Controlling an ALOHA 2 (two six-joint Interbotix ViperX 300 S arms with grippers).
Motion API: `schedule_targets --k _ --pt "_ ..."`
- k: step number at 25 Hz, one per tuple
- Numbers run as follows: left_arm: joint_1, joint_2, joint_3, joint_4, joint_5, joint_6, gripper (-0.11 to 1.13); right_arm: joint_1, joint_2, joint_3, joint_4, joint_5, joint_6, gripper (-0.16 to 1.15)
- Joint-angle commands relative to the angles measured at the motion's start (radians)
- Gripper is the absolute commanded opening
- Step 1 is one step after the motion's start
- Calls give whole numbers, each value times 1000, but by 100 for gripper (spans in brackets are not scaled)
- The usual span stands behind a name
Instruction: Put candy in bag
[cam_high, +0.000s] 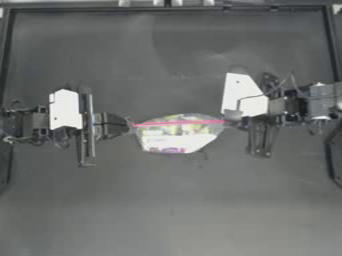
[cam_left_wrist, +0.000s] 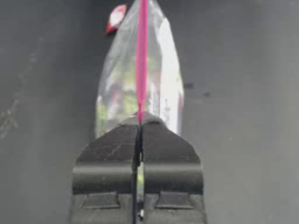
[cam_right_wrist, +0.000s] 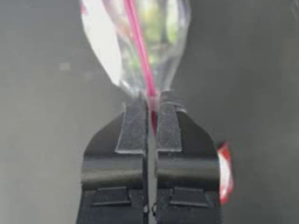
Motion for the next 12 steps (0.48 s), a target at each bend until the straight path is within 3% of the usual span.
schedule_targets --k 1,12 --pt "5 -23 -5 0 3 -2 3 -15 -37 14 -9 31 17 5" --pt "8 -23 -18 2 3 0 3 -11 -55 -5 -12 17 34 5"
